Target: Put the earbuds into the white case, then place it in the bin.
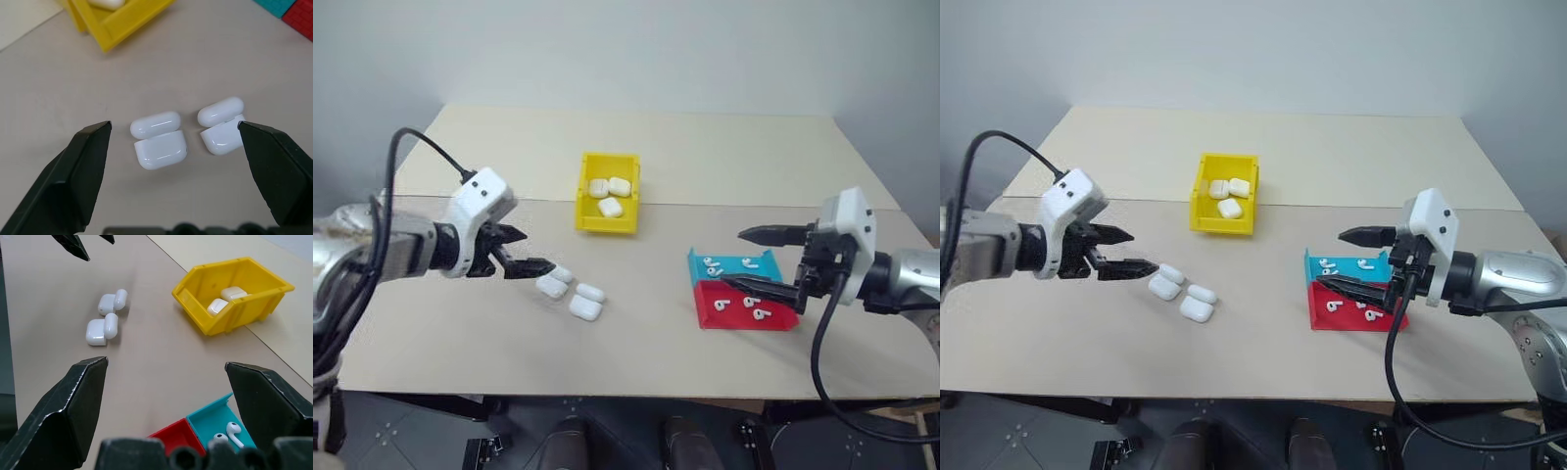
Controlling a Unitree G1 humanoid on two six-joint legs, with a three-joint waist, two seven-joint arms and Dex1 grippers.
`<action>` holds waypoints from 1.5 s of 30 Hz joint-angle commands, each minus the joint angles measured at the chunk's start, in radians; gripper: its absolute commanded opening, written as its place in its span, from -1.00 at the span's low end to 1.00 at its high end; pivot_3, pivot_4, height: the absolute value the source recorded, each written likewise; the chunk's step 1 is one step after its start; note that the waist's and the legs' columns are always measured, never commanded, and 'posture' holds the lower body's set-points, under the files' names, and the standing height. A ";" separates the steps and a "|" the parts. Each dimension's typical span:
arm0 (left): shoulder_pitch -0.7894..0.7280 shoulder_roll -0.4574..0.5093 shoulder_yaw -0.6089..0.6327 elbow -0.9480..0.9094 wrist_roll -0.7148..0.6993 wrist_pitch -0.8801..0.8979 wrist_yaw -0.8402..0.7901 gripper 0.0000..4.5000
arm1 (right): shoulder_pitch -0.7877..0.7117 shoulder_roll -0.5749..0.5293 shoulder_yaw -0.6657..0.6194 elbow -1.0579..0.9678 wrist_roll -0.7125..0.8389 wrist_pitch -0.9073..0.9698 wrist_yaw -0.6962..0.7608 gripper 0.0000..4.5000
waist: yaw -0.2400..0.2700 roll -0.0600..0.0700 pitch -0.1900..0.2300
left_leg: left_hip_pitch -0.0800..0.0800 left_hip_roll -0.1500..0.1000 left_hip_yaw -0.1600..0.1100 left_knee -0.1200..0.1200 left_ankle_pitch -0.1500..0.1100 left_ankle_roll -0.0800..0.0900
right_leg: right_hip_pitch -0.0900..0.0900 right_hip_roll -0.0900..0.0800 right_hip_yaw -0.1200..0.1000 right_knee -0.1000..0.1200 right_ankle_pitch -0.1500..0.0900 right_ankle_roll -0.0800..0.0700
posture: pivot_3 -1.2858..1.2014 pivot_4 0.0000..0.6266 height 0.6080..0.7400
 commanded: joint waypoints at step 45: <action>-0.315 -0.285 -0.520 0.401 0.195 0.207 0.191 0.25 | 0.029 0.093 0.011 -0.103 0.026 -0.004 -0.135 1.00 | 0.001 0.000 0.000 | -0.003 -0.001 -0.001 0.002 0.000 0.000 | -0.001 0.000 0.000 0.000 0.000 0.000 | 0.03 -0.52 1.00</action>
